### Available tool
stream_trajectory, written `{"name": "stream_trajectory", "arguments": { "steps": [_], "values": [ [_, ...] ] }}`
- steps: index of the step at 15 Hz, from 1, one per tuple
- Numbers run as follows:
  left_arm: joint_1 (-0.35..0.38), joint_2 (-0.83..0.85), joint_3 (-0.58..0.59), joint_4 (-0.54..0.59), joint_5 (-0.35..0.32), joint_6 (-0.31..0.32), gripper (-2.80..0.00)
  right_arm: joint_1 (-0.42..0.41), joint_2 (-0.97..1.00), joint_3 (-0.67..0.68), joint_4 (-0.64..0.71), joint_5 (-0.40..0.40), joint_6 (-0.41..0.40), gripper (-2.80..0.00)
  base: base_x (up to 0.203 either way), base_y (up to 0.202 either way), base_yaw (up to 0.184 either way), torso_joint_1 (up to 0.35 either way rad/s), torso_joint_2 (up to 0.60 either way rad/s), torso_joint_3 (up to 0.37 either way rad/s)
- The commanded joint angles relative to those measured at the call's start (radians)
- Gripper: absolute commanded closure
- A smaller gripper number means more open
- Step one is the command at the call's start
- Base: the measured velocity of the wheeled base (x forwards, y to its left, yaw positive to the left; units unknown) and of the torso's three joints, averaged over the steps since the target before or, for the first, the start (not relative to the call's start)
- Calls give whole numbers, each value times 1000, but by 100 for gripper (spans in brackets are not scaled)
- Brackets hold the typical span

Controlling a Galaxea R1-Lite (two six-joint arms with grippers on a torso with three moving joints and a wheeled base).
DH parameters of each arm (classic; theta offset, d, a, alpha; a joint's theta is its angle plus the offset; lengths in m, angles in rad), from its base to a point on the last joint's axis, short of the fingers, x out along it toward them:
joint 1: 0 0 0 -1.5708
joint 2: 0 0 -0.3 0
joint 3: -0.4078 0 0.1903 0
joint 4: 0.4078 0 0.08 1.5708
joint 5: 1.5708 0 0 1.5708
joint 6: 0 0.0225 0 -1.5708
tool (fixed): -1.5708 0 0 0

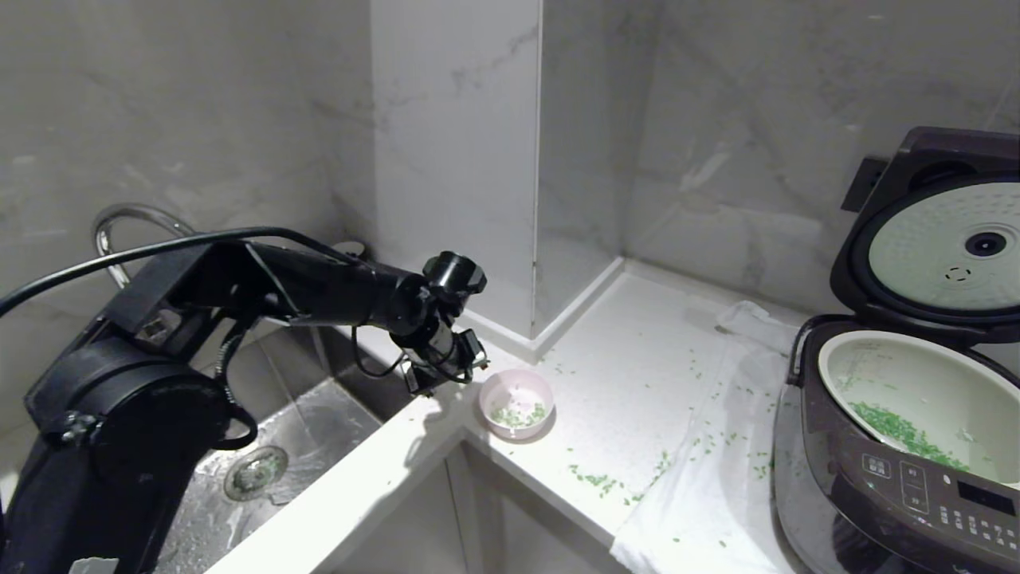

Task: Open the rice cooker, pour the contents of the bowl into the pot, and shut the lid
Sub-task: Fill a bowl with water from the tap, then pick up the bowl on the table

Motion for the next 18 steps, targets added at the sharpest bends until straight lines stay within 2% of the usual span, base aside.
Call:
{"name": "stream_trajectory", "arguments": {
  "steps": [1, 4, 7, 10, 13, 14, 18],
  "values": [
    [48, -145, 107, -1, -1, -3, -280, 0, 1, 0, 0, 0, -1, 0, 0, 0, 0, 0, 0, 0],
    [159, -248, 231, -5, -4, 20, -280, 0, 1, 0, -1, 0, -1, 0, 0, 0, 0, 0, 0, 0],
    [255, -295, 300, -6, -7, 49, -280, 0, 1, 0, 0, 0, -1, 0, 0, 0, 0, 0, 0, 0],
    [327, -342, 365, -21, -6, 108, -280, 0, 1, 0, 0, 0, -1, 0, 0, 0, 0, 0, 0, 0],
    [414, -368, 473, -130, -6, 197, -280, 0, 1, 0, 0, 0, -1, 0, 0, 0, 0, 0, 0, 0],
    [449, -370, 490, -157, -7, 214, 0, 0, 1, 0, 0, 0, -1, 0, 0, 0, 0, 0, 0, 0],
    [577, -355, 486, -169, -22, 272, 0, 0, 1, 0, 0, 0, -1, 0, 0, 0, 0, 0, 0, 0]
  ]
}}
